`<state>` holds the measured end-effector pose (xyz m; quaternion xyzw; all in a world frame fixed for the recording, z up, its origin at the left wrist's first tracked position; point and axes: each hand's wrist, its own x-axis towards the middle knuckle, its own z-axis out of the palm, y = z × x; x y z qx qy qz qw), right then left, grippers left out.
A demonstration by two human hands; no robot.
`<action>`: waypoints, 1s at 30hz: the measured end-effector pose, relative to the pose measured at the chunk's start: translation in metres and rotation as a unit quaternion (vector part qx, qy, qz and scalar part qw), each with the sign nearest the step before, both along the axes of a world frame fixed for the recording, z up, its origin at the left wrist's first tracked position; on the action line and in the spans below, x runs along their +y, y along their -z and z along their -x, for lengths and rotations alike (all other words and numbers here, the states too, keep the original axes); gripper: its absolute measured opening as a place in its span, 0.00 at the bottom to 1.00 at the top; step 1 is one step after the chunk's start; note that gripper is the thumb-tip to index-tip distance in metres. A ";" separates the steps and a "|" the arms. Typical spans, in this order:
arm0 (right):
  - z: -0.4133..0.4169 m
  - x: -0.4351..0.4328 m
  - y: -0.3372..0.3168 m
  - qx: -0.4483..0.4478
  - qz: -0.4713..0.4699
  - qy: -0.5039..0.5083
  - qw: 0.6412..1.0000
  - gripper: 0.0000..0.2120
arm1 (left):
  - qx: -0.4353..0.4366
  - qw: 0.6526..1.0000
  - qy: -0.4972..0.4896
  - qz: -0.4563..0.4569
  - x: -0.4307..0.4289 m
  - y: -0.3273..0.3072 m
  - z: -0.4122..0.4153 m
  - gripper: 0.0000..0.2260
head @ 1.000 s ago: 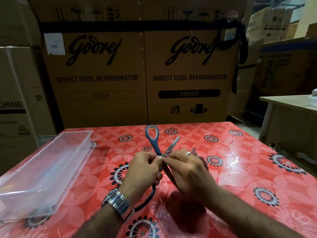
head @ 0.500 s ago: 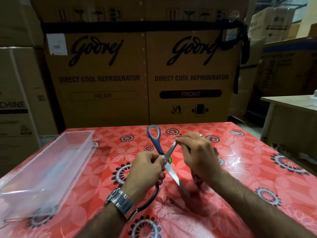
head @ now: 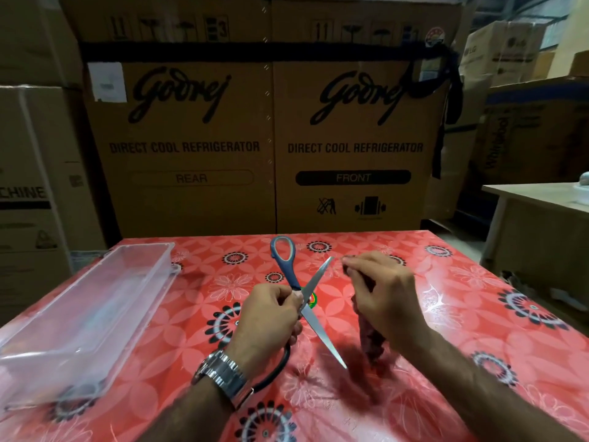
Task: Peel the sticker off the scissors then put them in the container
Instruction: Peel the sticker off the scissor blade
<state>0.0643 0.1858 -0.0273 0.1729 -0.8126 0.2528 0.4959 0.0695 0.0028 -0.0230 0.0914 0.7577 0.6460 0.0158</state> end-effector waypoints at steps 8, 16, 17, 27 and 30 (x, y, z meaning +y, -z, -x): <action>0.021 0.011 -0.004 -0.039 -0.039 -0.004 0.998 0.08 | 0.002 1.000 0.014 0.004 0.000 0.000 -0.002 0.11; 0.000 -0.018 0.009 -0.027 -0.103 -0.086 0.991 0.05 | 0.024 0.999 0.009 0.019 0.004 0.000 -0.002 0.11; 0.008 -0.013 0.006 -0.025 -0.090 -0.071 0.993 0.05 | 0.022 1.000 0.008 0.014 0.002 -0.001 -0.002 0.11; 0.010 -0.011 0.006 -0.034 -0.079 -0.050 0.995 0.05 | 0.013 1.000 0.018 0.006 0.002 0.001 -0.003 0.11; 0.012 -0.005 0.003 -0.027 -0.057 -0.020 0.998 0.05 | 0.010 1.000 0.021 0.014 0.003 0.002 -0.003 0.11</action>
